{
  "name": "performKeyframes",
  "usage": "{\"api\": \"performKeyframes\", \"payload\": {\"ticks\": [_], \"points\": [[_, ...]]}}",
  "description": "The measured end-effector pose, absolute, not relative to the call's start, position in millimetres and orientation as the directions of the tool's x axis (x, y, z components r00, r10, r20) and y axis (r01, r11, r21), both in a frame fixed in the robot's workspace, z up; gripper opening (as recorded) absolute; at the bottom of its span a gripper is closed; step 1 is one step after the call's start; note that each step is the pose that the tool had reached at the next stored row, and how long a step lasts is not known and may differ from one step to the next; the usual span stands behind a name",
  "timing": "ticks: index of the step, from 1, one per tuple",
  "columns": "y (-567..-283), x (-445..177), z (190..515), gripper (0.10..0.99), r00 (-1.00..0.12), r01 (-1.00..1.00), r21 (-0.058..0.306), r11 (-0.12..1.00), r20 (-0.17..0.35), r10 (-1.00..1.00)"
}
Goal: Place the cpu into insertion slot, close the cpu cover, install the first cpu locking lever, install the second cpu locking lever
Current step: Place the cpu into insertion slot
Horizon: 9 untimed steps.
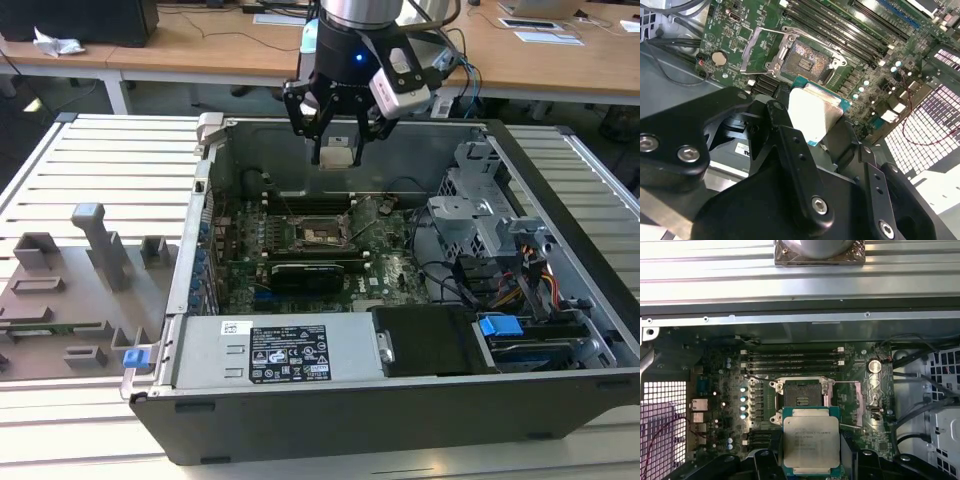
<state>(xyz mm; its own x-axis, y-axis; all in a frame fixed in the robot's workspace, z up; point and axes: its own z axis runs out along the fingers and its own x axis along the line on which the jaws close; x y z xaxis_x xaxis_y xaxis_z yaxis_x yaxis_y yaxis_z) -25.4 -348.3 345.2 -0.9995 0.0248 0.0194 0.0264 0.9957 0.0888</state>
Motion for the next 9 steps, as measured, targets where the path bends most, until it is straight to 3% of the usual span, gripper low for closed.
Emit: {"api": "performKeyframes", "payload": {"ticks": [9], "points": [[-348,-26,332,0.541,-1.000,0.026,0.089,0.996,0.019,0.024]]}}
